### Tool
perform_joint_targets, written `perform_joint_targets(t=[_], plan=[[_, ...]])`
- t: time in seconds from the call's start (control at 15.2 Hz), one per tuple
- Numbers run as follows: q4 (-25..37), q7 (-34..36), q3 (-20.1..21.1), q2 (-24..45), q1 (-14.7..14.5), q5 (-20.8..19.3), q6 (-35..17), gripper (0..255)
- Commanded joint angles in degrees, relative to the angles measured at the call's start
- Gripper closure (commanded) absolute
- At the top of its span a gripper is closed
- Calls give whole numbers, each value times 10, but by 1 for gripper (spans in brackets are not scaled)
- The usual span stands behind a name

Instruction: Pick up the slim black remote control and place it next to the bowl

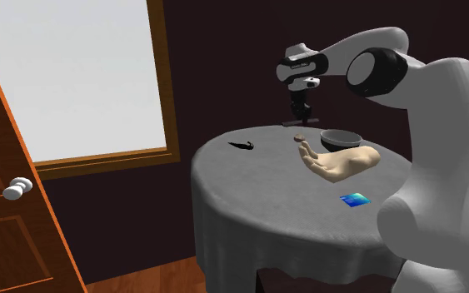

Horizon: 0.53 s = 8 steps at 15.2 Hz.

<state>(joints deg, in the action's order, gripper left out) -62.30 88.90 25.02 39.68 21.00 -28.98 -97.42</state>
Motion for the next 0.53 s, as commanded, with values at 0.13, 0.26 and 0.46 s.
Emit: perform_joint_targets(t=[0.13, 0.26, 0.46], plan=[[-30, 9, -1, 0, 6, -2, -28, 255], [-43, 13, -1, 2, 8, -4, -42, 255], [-61, 20, -3, 5, 11, -7, -62, 255]])
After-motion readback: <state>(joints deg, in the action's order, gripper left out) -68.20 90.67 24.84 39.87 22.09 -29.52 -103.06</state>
